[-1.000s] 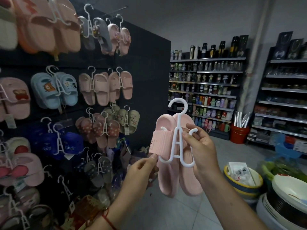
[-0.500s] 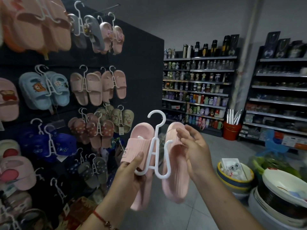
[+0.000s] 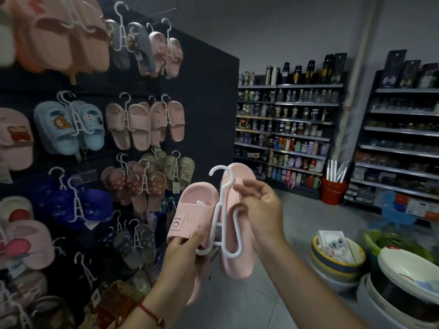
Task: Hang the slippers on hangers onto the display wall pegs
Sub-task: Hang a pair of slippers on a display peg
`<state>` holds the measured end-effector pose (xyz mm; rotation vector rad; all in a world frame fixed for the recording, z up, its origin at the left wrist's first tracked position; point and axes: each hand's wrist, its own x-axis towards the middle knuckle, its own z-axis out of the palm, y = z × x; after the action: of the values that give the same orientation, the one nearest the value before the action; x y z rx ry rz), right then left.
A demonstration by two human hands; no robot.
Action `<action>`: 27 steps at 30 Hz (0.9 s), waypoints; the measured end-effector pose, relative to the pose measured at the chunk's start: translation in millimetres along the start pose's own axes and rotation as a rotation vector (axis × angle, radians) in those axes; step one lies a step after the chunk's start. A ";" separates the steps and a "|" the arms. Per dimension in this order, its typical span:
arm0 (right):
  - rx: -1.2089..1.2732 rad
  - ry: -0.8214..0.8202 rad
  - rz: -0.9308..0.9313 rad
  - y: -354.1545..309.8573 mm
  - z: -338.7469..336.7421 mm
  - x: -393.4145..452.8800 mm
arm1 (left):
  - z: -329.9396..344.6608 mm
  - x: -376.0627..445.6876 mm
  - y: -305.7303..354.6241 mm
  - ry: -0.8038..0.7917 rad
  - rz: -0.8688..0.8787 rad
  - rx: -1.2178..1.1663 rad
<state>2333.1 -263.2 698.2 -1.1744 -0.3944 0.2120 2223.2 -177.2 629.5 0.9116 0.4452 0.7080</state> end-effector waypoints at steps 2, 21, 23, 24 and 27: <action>-0.056 -0.024 -0.024 3.9 5.1 -10.9 | -4.5 2.8 1.1 0.040 0.023 -0.017; -0.093 -0.202 0.030 37.3 10.3 -38.9 | -23.8 21.4 19.2 0.039 0.080 -0.135; -0.088 -0.244 0.084 39.2 6.5 -36.7 | -23.5 19.9 19.0 -0.001 0.074 -0.149; -0.095 -0.285 0.120 40.3 4.6 -35.4 | -23.1 19.1 18.5 -0.018 0.070 -0.156; -0.273 -0.405 0.204 38.8 -1.3 -32.5 | -27.0 19.6 15.2 -0.022 0.082 -0.088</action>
<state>2305.6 -261.5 655.7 -1.4442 -0.6746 0.5937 2214.4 -141.8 626.3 0.8579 0.3559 0.7851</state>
